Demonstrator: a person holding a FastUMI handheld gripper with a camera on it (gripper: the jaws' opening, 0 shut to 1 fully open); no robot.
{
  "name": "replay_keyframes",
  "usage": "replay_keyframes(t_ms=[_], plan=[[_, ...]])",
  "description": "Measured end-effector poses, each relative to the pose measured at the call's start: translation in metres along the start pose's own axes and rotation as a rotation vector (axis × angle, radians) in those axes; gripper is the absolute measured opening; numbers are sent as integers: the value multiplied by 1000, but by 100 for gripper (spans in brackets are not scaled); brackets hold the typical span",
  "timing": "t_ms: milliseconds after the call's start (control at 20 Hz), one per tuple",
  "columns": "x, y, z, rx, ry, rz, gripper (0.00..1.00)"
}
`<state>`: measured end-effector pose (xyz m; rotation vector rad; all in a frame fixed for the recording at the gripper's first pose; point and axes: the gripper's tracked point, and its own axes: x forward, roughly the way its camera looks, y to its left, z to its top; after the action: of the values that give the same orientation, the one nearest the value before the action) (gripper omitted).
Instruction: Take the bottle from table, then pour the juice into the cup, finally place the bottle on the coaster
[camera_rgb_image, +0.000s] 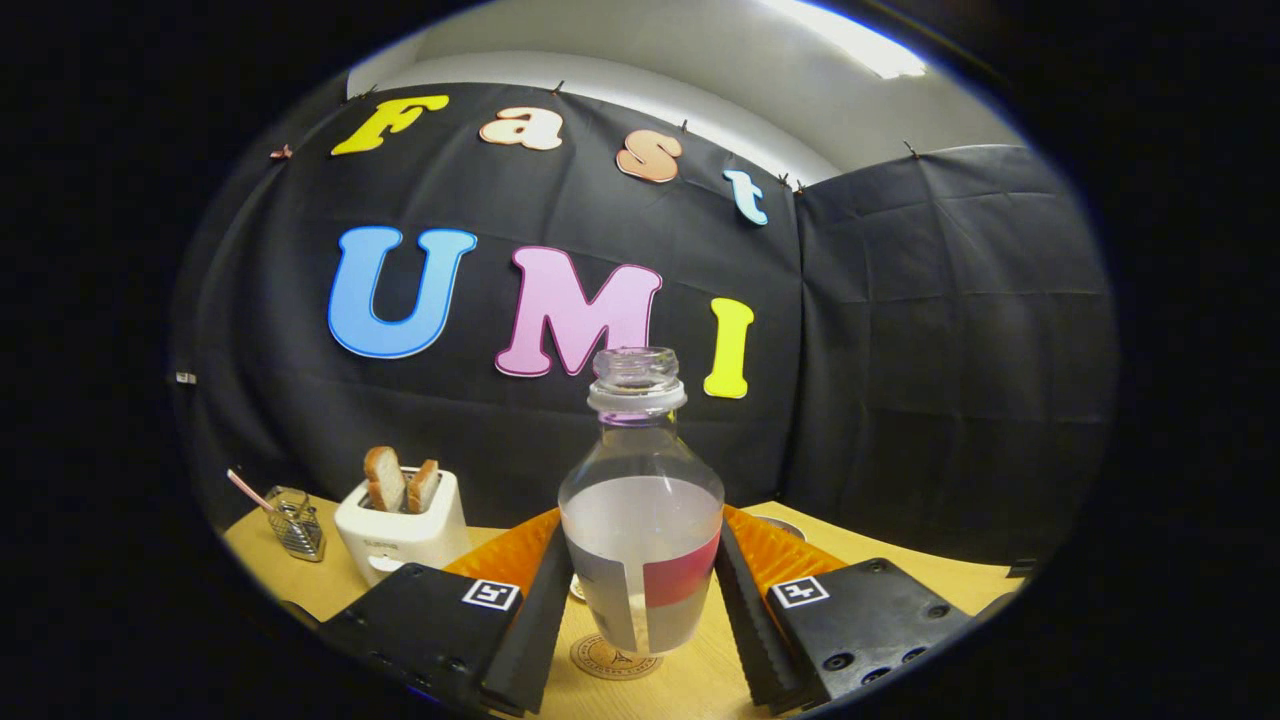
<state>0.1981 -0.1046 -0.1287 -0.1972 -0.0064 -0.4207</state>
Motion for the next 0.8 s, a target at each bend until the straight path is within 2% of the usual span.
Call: replay_keyframes(t_ms=[400,800], plan=[[38,20,-97,44,149,-42,76],[53,33,-131,36,178,-30,76]])
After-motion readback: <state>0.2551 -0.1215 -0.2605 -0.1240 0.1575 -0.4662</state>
